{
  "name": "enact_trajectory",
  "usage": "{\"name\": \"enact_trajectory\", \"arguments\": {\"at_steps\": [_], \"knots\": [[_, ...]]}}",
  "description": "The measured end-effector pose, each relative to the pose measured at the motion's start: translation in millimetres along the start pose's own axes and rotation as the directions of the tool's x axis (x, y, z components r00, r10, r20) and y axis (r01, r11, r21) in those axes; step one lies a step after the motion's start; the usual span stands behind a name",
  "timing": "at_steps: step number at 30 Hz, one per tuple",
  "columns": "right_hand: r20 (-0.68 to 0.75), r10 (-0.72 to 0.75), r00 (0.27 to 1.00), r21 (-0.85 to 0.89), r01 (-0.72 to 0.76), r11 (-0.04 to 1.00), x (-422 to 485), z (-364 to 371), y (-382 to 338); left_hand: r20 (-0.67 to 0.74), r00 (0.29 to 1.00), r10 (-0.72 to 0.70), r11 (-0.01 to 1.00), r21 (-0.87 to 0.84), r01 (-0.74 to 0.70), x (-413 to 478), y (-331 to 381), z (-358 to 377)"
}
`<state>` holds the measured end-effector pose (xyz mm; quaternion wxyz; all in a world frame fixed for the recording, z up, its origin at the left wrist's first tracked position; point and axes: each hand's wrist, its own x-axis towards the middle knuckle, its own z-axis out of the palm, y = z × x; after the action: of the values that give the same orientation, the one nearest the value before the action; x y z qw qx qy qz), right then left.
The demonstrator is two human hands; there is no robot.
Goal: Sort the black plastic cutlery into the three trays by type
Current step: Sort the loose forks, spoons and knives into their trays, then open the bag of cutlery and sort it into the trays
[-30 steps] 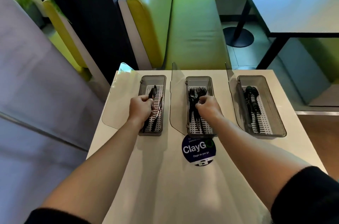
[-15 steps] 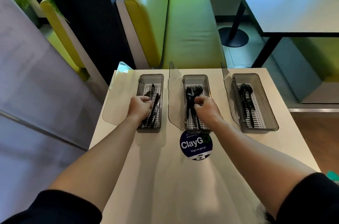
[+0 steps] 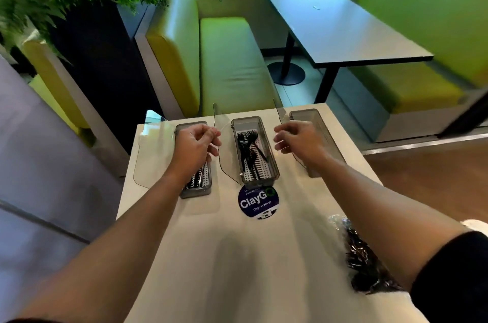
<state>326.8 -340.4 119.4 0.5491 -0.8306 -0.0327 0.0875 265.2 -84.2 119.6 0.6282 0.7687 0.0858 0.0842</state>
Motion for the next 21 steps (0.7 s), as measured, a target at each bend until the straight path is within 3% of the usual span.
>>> {"name": "enact_trajectory", "arguments": {"at_steps": [7, 12, 17, 21], "knots": [[-0.186, 0.077, 0.979, 0.010, -0.077, 0.997, -64.0, -62.0, 28.9, 0.247, 0.967, 0.055, 0.998, -0.036, -0.048, -29.9, 10.6, 68.6], [-0.229, 0.154, 0.961, -0.062, -0.173, 0.983, -108.9, -99.3, 73.9, 0.466, 0.885, -0.014, 0.998, 0.056, -0.014, -64.0, -2.8, 129.6], [-0.230, 0.250, 0.940, -0.279, -0.310, 0.909, -134.2, -128.3, 122.9, 0.569, 0.794, -0.214, 0.962, 0.265, 0.069, -94.2, -31.4, 187.6], [-0.203, 0.257, 0.945, -0.453, -0.323, 0.831, -146.4, -141.3, 147.1, 0.511, 0.765, -0.392, 0.909, 0.345, 0.235, -113.5, -57.1, 226.7]]}}
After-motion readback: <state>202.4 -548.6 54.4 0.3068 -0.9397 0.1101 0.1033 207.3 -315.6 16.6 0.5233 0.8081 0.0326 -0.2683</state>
